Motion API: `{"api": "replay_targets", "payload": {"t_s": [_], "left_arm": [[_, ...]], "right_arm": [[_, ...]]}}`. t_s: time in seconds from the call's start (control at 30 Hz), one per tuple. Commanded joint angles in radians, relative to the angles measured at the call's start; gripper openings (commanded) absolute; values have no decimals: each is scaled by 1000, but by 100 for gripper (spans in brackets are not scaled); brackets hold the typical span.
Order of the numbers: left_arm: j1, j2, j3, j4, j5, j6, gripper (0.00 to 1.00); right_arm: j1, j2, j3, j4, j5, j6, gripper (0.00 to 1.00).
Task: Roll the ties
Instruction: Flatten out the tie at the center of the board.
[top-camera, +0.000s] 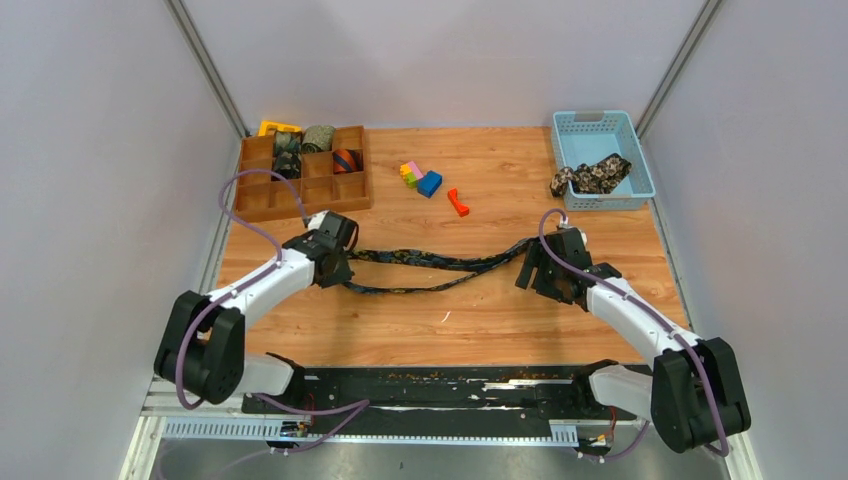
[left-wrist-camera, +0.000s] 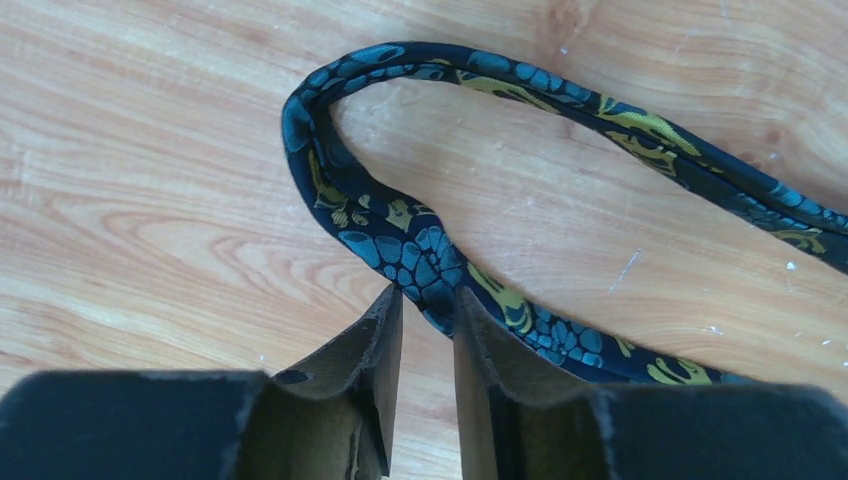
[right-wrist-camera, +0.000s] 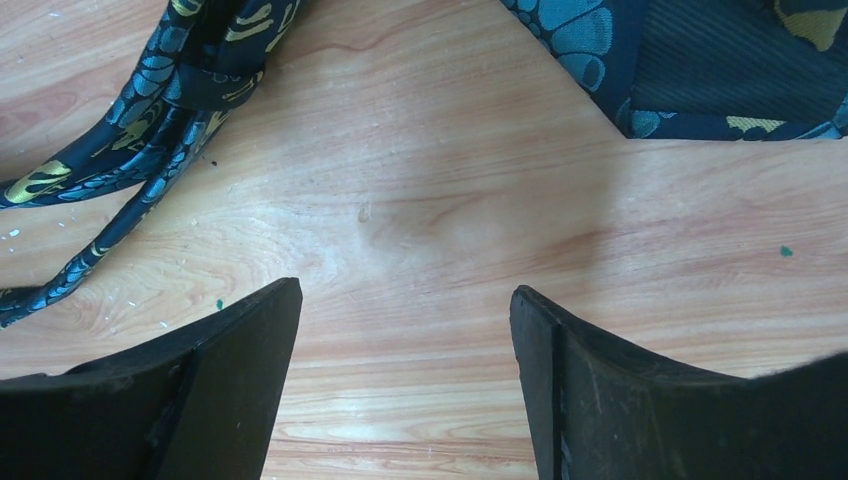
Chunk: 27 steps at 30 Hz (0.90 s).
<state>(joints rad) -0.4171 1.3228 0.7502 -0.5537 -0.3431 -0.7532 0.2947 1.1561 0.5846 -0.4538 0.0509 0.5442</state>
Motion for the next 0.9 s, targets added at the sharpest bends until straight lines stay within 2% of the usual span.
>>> {"api": "replay_targets", "payload": {"t_s": [0.0,0.13,0.17,0.23,0.33,0.4,0.53,0.67,0.87], "left_arm": [[18,29,120,0,61,127,44],[-41,-163,65,104,9,217,93],[-50,-216,40,145,17,242,99],[-57,-286,10,197,32,276,100],[-65,-293,13,197,72,318,100],[-84,-281,15,182,102,331,100],[-185,-314,-36,185,115,324,93],[-240,-328,-106,199,190,301,82],[-280,-365,-219,262,225,283,78]], "right_arm": [[7,-25,36,25,-32,-45,77],[34,-88,26,43,-105,-123,78],[46,-110,27,44,-107,-140,78],[72,-147,35,53,-126,-167,79],[132,-147,63,88,-164,-194,78],[229,-112,116,85,-118,-227,78],[345,24,247,51,-67,-313,78],[367,159,352,53,-56,-378,78],[382,434,622,-54,-178,-491,77]]}}
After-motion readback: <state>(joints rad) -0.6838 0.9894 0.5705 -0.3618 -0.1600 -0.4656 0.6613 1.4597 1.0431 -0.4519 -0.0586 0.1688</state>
